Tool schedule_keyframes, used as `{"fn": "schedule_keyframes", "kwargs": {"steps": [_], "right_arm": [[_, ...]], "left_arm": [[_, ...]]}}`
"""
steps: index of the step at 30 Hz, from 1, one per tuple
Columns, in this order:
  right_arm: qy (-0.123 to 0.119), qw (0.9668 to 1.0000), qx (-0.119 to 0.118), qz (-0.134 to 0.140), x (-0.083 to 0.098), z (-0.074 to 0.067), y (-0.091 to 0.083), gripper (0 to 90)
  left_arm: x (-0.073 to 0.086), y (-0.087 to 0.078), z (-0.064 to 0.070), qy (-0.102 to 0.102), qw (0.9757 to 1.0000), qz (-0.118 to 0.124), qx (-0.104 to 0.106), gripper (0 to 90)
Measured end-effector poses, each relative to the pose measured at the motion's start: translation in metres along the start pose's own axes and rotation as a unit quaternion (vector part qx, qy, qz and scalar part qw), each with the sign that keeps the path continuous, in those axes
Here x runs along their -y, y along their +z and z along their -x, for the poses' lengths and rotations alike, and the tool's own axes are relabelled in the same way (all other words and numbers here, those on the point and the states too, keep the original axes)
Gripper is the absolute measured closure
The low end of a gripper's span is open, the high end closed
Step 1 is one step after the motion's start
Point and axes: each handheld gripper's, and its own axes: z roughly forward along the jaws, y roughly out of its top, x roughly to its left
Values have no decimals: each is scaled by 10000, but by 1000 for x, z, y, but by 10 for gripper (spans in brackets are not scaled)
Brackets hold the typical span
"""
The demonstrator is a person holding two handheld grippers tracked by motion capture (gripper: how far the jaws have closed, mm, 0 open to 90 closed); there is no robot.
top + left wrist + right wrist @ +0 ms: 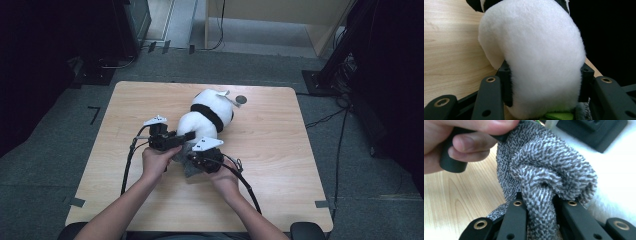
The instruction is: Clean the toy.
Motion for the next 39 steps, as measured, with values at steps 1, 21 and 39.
{"fn": "schedule_keyframes", "kwargs": {"steps": [1, 21, 39], "right_arm": [[-12, 10000, 3, -6, 1, 1, 1, 810], [1138, 9918, 572, -88, 18, 58, -19, 808], [1903, 9788, 668, 366, 21, 109, -66, 800]], "left_arm": [[0, 0, 0, 18, 10000, -13, -9, 485], [-12, -25, -16, -185, 9989, 421, 14, 488], [-23, -48, -47, -62, 9976, 449, -521, 488]]}}
